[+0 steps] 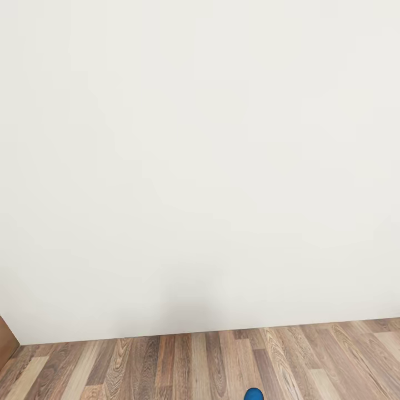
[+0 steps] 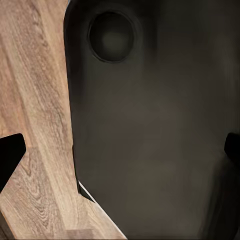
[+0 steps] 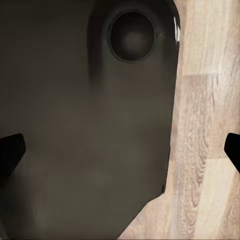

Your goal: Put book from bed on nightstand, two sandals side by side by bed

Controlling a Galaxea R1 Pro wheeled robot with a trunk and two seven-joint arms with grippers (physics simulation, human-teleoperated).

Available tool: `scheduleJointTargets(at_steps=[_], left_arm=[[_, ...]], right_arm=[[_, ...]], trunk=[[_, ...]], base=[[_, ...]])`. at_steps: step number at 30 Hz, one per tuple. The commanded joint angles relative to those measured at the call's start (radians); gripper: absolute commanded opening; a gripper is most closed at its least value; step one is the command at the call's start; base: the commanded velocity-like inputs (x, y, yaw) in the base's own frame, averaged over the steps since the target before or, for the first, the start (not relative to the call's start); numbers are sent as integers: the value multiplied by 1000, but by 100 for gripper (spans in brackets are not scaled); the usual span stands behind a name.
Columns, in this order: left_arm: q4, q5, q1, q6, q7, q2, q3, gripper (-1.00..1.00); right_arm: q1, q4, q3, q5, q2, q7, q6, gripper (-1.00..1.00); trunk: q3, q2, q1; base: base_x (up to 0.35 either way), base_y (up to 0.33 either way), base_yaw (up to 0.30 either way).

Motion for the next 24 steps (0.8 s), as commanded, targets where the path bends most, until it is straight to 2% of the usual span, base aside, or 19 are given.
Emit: scheduleJointTargets(at_steps=[1, 4, 16, 24], left_arm=[[0, 0, 0, 0, 0, 0, 0, 100], [-14, 4, 2, 3, -17, -9, 2, 100], [-15, 3, 3, 6, -23, -2, -1, 100], [-15, 2, 3, 7, -21, -2, -2, 100]], right_arm=[[0, 0, 0, 0, 0, 0, 0, 100], [-17, 8, 2, 5, 14, 17, 2, 100], [-40, 8, 3, 4, 19, 11, -2, 100], [-44, 8, -13, -4, 19, 7, 0, 100]], trunk=[[0, 0, 0], [0, 0, 0], [0, 0, 0], [0, 0, 0]], base=[[0, 0, 0], [0, 0, 0], [0, 0, 0], [0, 0, 0]])
